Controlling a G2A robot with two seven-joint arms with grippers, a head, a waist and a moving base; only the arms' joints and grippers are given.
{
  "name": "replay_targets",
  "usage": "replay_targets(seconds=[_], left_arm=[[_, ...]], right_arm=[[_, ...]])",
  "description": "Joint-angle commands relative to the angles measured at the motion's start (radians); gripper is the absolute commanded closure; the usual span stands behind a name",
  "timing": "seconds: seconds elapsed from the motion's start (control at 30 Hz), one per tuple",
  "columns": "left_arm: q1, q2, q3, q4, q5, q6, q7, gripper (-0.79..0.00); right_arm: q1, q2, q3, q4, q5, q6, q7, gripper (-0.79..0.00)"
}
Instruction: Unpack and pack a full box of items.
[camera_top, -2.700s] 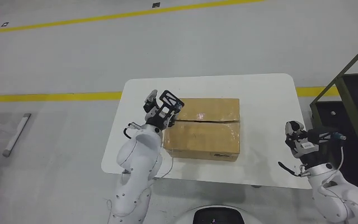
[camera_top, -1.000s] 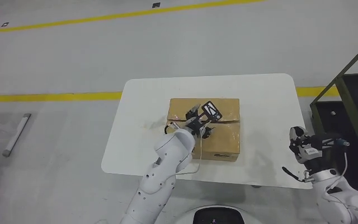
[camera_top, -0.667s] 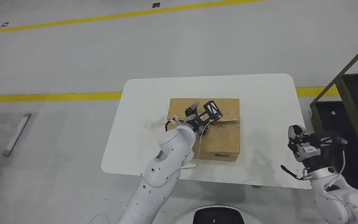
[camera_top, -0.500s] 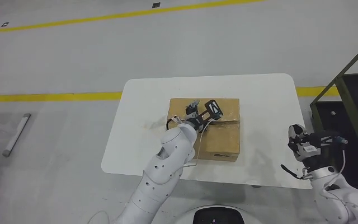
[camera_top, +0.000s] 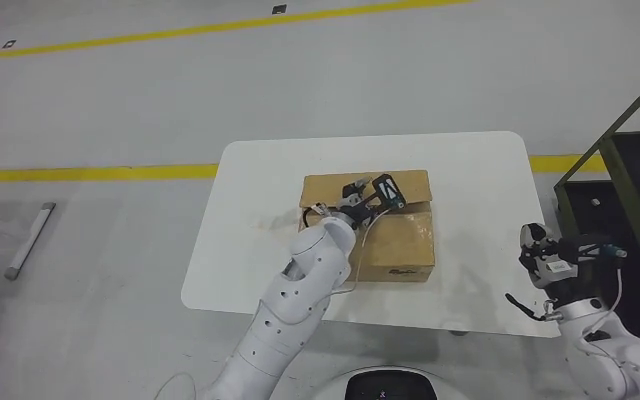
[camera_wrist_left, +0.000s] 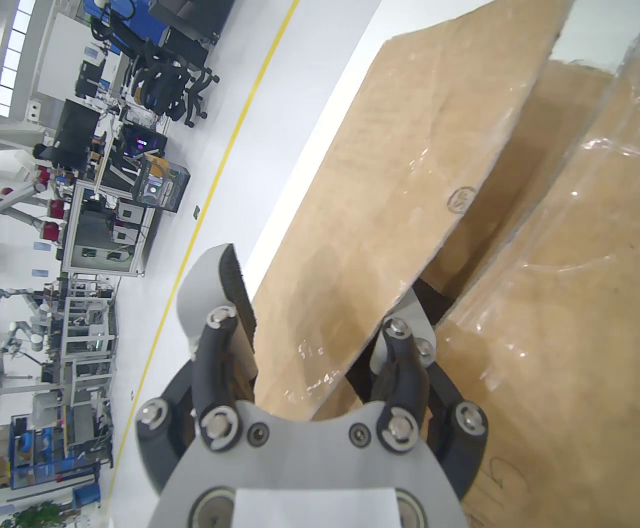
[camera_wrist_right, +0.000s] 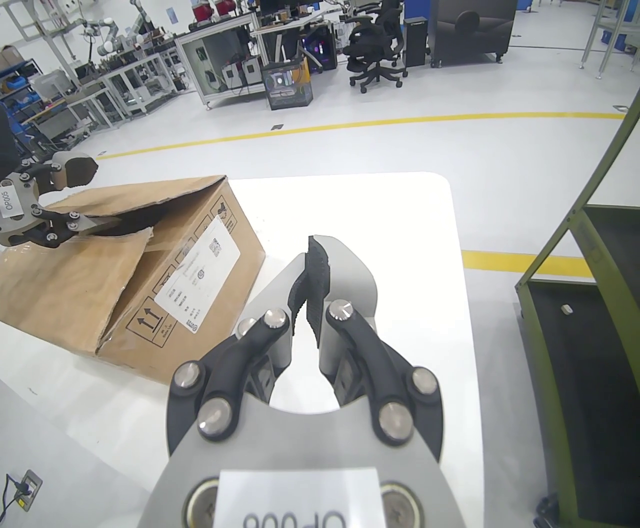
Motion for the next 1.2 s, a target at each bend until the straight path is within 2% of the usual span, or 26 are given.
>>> replay_targets(seconds=[0.0,0.27,0.53,0.57,0.6,0.63,0.83,1.17], left_arm=[[0.009,0.001,0.0,-0.011,-0.001,-0.012,0.01,0.0],[0.045,0.006,-0.003,-0.064,0.011,-0.04,0.021,0.0],[0.12,0.013,-0.018,-0.21,-0.03,-0.106,-0.042,0.0],[0.12,0.014,-0.019,-0.223,-0.021,-0.117,-0.047,-0.311],[0.118,0.016,-0.02,-0.23,-0.004,-0.122,-0.051,-0.693],[0.111,0.017,-0.023,-0.226,0.013,-0.122,-0.049,-0.785],[0.01,0.01,-0.034,-0.117,0.058,-0.058,0.002,-0.785],[-0.227,-0.036,0.035,0.242,0.113,0.096,0.121,-0.785]], right_arm=[[-0.001,0.0,-0.002,-0.001,0.0,0.0,0.001,0.0],[-0.013,-0.002,-0.014,-0.004,-0.003,-0.006,-0.004,0.0],[-0.028,-0.002,-0.004,-0.027,-0.001,-0.007,-0.002,0.0],[-0.03,-0.002,0.0,-0.031,0.001,-0.007,-0.001,0.0],[-0.031,-0.001,0.003,-0.033,0.002,-0.007,-0.001,0.0],[-0.033,-0.001,0.006,-0.036,0.002,-0.008,0.0,0.0],[-0.039,-0.001,0.019,-0.049,0.006,-0.006,-0.003,0.0],[-0.069,-0.004,0.039,-0.071,0.012,0.013,-0.017,0.0]])
